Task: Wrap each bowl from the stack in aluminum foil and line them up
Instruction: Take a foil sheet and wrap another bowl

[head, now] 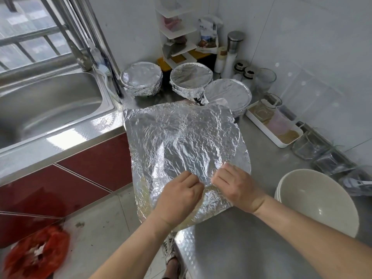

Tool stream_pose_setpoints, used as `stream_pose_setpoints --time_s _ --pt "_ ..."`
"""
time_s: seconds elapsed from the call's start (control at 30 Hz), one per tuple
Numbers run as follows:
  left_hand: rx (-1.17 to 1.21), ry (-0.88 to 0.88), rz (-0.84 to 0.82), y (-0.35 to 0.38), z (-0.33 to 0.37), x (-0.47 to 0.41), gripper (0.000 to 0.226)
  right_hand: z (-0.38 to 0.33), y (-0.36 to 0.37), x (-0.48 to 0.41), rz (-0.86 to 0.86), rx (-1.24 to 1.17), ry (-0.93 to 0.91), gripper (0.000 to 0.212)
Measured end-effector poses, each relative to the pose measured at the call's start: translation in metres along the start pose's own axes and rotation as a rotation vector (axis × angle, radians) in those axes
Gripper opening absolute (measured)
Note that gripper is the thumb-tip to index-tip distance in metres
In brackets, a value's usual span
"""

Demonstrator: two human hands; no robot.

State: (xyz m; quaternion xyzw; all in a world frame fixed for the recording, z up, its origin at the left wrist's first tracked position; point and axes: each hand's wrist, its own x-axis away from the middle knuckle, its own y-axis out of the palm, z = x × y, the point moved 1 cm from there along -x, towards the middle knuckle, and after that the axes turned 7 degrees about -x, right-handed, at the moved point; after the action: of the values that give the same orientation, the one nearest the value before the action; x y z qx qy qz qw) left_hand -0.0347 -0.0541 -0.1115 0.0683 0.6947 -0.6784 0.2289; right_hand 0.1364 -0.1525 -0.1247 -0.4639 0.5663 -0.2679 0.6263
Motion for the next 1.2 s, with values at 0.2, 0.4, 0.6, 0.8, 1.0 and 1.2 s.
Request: stream_pose_setpoints --time_s 0.2,0.4,0.6,0.8,1.0,1.2 --pt "0.054 -0.136 -0.084 0.014 0.014 0.004 0.011 0.003 0.002 0.009 -0.085 -0.079 0.165 0.024" --pt "0.078 -0.295 -0.354 0.008 0.015 -0.011 0.056 -0.001 -0.015 0.003 0.163 -0.32 0.991 0.055" --pt "0.037 -0.346 -0.53 0.017 0.015 -0.013 0.061 -0.033 0.011 0.014 0.565 -1.378 1.852 0.053" --pt "0.032 -0.401 -0.51 0.021 0.021 -0.015 0.06 -0.041 0.003 -0.011 0.602 -0.519 1.474 0.018" --pt "0.161 -0.437 -0.353 0.01 0.005 -0.054 0.044 -0.018 0.0 -0.034 0.456 -0.32 1.26 0.015" --pt "0.243 -0.229 -0.209 0.03 -0.035 -0.108 0.017 -0.013 0.017 -0.034 0.397 -0.183 1.144 0.007"
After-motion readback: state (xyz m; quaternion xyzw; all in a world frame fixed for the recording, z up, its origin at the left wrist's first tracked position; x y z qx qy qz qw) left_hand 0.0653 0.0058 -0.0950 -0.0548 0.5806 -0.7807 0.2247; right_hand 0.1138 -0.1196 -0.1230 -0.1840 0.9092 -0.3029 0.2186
